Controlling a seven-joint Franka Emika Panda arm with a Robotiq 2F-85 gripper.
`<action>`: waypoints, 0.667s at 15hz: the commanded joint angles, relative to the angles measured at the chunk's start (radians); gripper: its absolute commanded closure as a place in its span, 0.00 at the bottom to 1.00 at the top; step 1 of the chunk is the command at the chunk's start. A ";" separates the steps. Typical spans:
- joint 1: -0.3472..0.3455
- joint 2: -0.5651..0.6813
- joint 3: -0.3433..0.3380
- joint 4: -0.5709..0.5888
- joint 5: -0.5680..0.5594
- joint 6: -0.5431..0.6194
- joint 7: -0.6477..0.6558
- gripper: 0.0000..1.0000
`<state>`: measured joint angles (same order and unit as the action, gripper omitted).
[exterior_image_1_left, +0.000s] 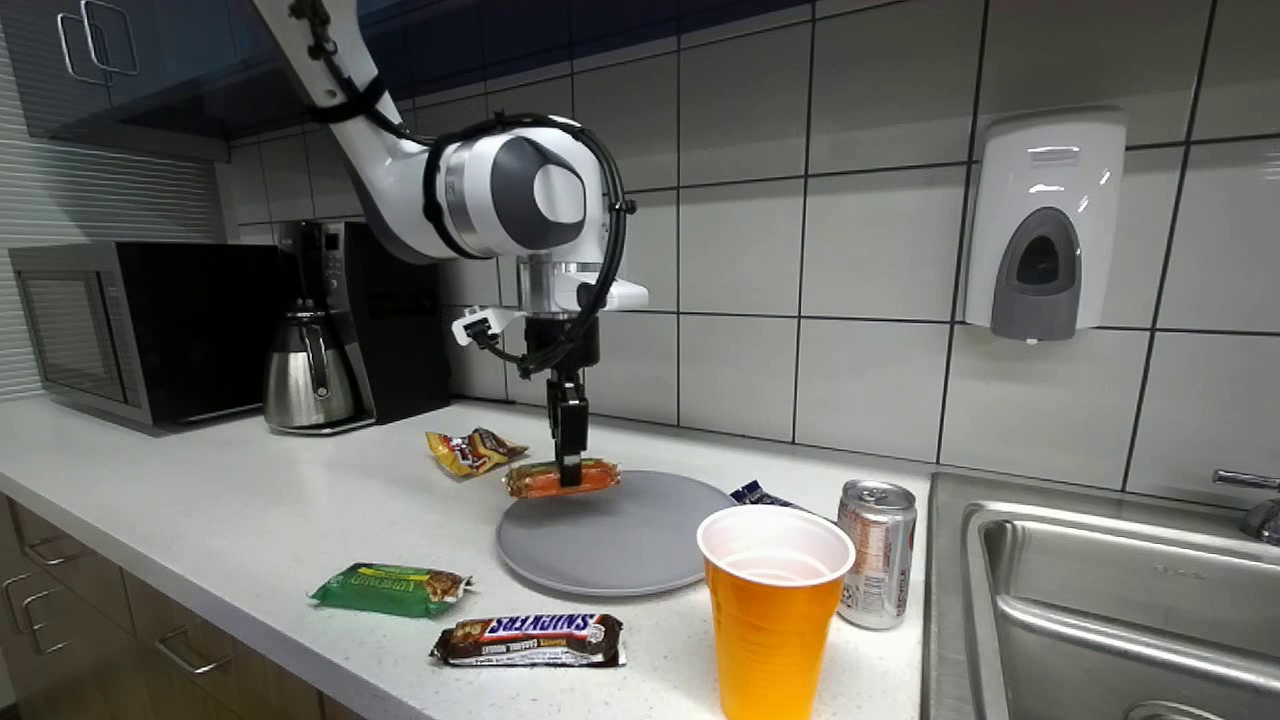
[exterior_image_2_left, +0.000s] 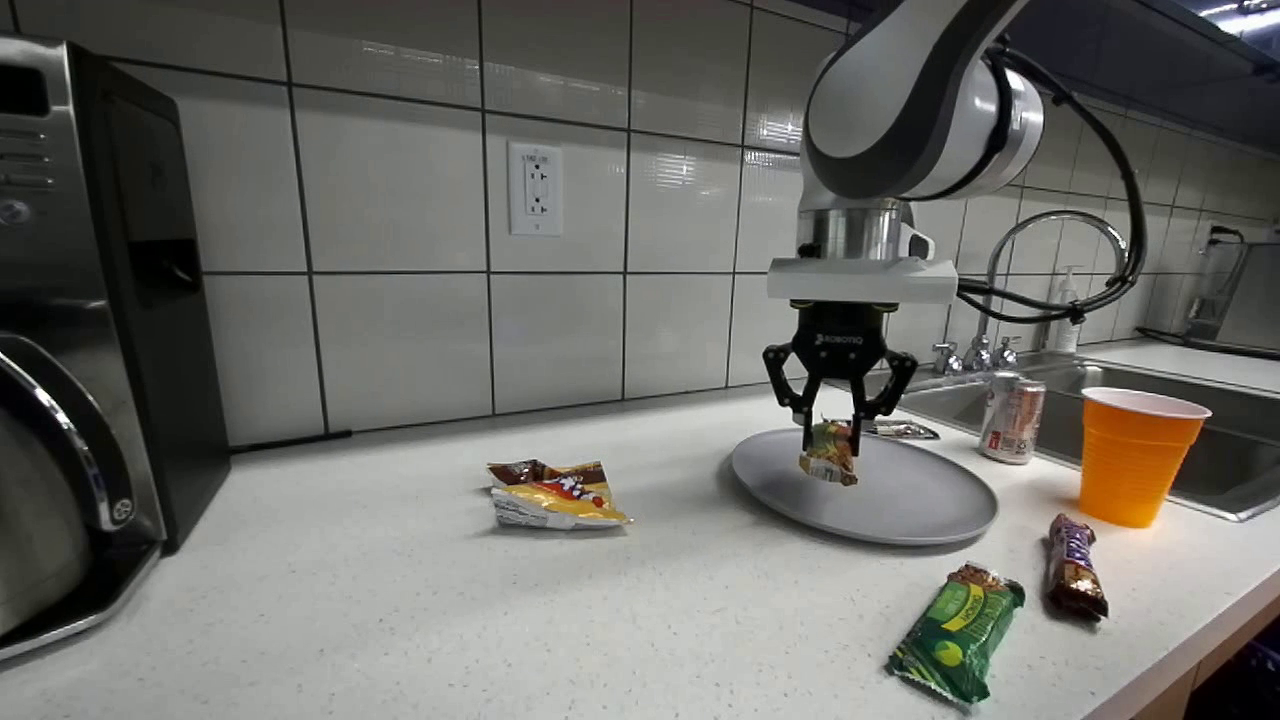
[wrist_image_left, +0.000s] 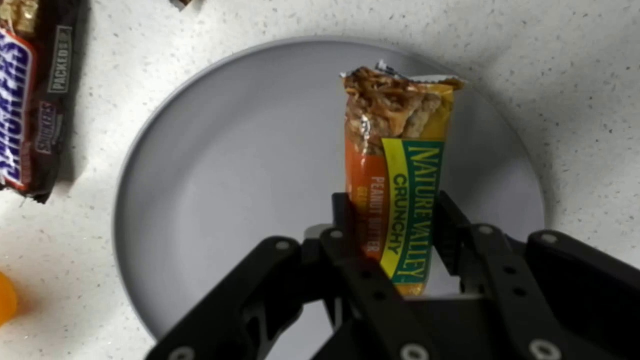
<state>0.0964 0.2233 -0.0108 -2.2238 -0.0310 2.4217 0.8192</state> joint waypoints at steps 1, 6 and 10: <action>-0.016 0.053 -0.005 0.065 0.028 -0.016 -0.060 0.83; -0.013 0.121 -0.016 0.134 0.039 -0.023 -0.083 0.83; -0.009 0.164 -0.019 0.177 0.043 -0.026 -0.088 0.83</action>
<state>0.0918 0.3534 -0.0277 -2.1011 -0.0183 2.4217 0.7729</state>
